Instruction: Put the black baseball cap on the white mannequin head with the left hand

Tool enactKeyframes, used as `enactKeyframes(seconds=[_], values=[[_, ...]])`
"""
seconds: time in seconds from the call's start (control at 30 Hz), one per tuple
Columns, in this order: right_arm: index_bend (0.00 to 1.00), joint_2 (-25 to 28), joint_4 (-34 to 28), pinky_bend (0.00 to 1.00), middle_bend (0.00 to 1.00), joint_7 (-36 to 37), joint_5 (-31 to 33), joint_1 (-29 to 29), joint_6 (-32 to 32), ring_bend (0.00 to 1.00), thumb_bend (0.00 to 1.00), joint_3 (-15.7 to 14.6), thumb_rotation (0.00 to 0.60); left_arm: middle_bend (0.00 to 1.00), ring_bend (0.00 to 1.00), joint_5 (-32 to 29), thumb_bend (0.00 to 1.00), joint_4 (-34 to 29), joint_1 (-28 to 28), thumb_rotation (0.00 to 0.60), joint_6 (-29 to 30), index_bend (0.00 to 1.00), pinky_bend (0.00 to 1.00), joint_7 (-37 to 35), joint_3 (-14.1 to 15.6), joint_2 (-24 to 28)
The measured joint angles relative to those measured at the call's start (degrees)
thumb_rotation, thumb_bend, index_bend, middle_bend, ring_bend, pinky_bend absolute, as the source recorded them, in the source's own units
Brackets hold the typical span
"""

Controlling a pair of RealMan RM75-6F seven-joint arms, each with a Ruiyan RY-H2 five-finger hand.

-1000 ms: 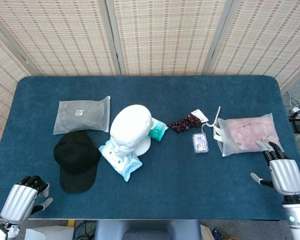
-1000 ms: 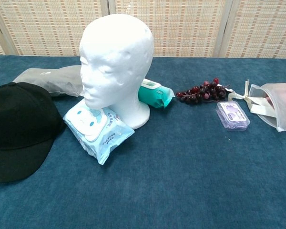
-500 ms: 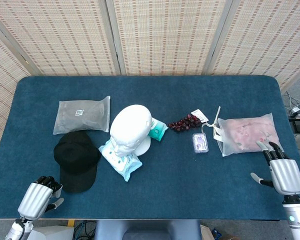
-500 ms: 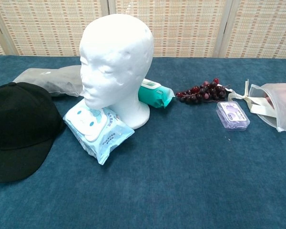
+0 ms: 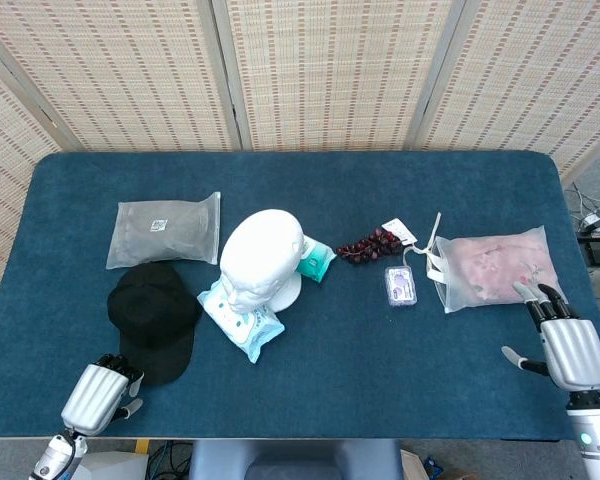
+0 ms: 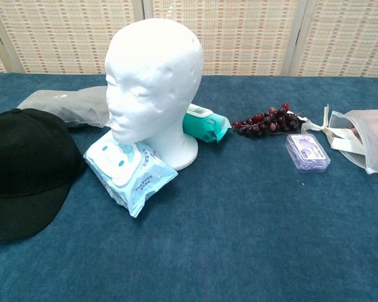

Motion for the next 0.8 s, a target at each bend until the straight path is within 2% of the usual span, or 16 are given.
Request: enactKeyframes(seconds=[0.8], values=[[0.1, 0.5, 0.1, 0.42, 0.22, 1.2, -0.4, -0.3, 0.5, 0.13, 0.0, -0.1, 0.6, 0.75, 0.46, -3.6, 0.05, 3.3, -2.3, 0.6, -4.1, 0.71, 0.45, 0.6, -0.2, -3.3]])
